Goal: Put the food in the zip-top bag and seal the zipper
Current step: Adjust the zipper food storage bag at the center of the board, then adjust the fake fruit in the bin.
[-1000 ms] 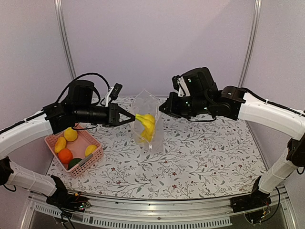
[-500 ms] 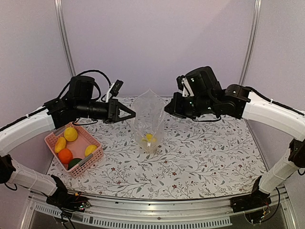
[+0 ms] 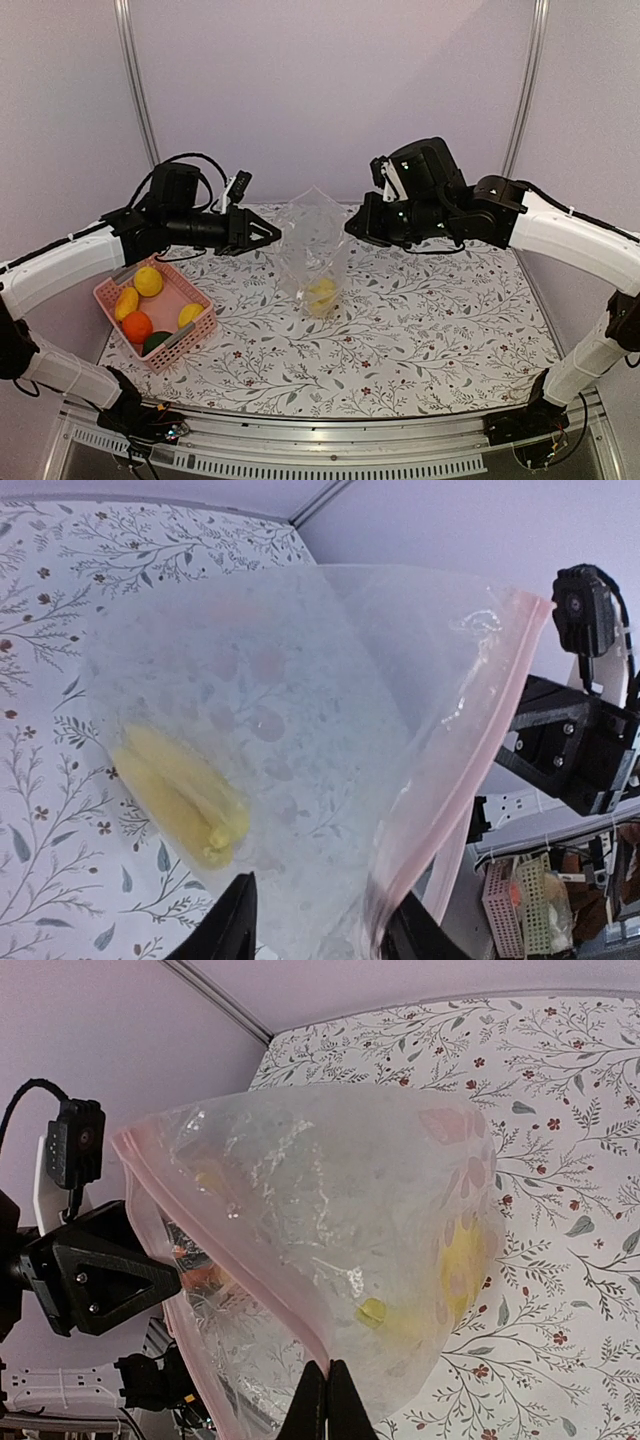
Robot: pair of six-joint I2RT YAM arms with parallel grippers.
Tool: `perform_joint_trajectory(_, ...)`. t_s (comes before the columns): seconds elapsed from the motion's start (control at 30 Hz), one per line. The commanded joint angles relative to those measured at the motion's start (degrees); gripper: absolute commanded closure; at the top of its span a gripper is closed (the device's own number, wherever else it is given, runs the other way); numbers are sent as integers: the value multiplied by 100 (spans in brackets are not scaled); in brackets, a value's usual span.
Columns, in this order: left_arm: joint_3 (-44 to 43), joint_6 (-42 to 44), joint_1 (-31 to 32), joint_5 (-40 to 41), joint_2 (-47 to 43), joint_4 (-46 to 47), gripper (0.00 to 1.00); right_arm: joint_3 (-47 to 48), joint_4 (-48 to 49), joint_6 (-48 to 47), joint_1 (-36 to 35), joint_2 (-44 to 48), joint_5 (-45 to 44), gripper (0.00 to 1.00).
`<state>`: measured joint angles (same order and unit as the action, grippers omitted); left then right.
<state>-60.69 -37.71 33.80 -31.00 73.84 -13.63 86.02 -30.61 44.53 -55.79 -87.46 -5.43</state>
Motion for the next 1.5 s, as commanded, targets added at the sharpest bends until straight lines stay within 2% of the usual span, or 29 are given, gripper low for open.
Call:
perform_joint_trajectory(0.0,100,113,-131,333,-148,-49,46,69,-59,-63,31,-104,7,100)
perform_joint_trajectory(0.07,109,186,-153,557,-291,-157,29,81,-60,-99,26,-87,-20,100)
perform_joint_trajectory(0.13,118,251,-194,759,-461,-262,16,82,-61,-117,29,-72,-34,100)
perform_joint_trajectory(0.27,151,489,-273,1055,-885,-421,1,82,-60,-153,28,-61,-37,100)
perform_joint_trajectory(0.5,69,1370,-542,1052,-1565,-815,0,99,-68,-194,32,-61,-63,100)
perform_joint_trajectory(0.73,249,1430,-1265,1423,-1994,-1258,1,125,-56,-233,31,-86,-66,100)
perform_joint_trajectory(0.83,493,1255,-1548,1753,-2102,-1393,0,134,-51,-243,24,-113,-46,100)
perform_joint_trajectory(1.03,1455,382,-2573,2091,-2330,-1313,0,143,-46,-304,27,-105,-55,100)
perform_joint_trajectory(1.27,2558,-213,-3161,3342,-2891,-1351,0,170,-32,-346,32,-148,-46,100)
perform_joint_trajectory(1.47,3049,-384,-3730,3790,-3029,-1419,0,202,-16,-408,28,-153,4,100)
